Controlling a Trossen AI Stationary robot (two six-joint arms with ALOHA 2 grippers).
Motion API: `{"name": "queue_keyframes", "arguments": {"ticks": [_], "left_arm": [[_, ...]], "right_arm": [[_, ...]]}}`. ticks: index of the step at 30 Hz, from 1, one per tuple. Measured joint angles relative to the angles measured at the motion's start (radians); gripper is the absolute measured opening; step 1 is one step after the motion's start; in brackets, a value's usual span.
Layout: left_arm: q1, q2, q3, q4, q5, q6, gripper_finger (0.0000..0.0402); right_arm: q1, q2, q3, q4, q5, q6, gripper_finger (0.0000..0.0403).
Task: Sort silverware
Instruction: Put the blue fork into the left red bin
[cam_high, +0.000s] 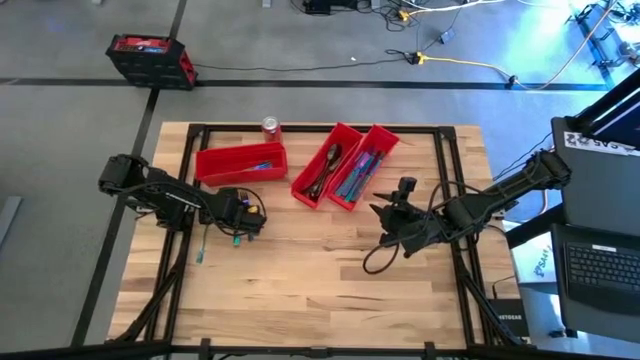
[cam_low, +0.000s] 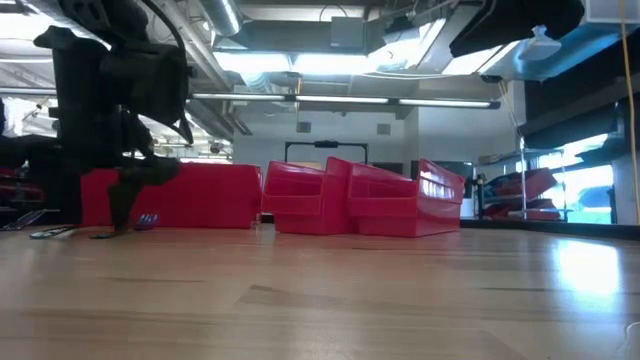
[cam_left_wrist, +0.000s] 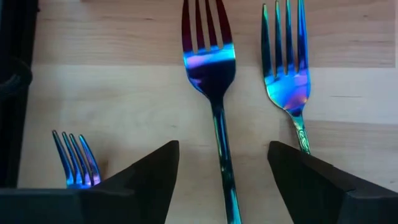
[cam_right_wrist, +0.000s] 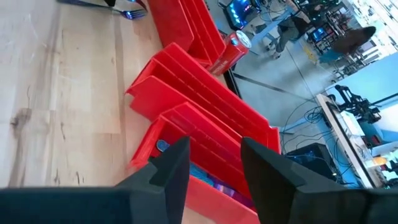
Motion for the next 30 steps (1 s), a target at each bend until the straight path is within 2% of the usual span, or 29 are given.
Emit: {"name": "queue_keyframes", "arguments": {"ticks": [10, 16, 19, 22, 30], "left_arm": [[-0.001, 0.0, -0.009, -0.013, -0.031, -0.026, 0.0229], [-0.001, 0.001, -0.01, -0.021, -0.038, -0.025, 0.0125], [0.0, 0.001, -0.011, -0.02, -0.041, -0.026, 0.009], [0.0, 0.001, -0.027, -0.017, -0.04, -0.047, 0.0074], [-0.008, -0.002, -0.042, 0.01, -0.04, -0.063, 0.0062]], "right_arm": [[0.0, 0.0, 0.0, -0.011, 0.0, -0.007, 0.0129], [0.0, 0.0, 0.0, -0.011, 0.0, -0.008, 0.0129], [0.0, 0.0, 0.0, -0.011, 0.0, -0.012, 0.0129], [0.0, 0.0, 0.0, -0.009, 0.0, -0.025, 0.0129], [0.0, 0.0, 0.0, -0.009, 0.0, -0.031, 0.0129]]}}
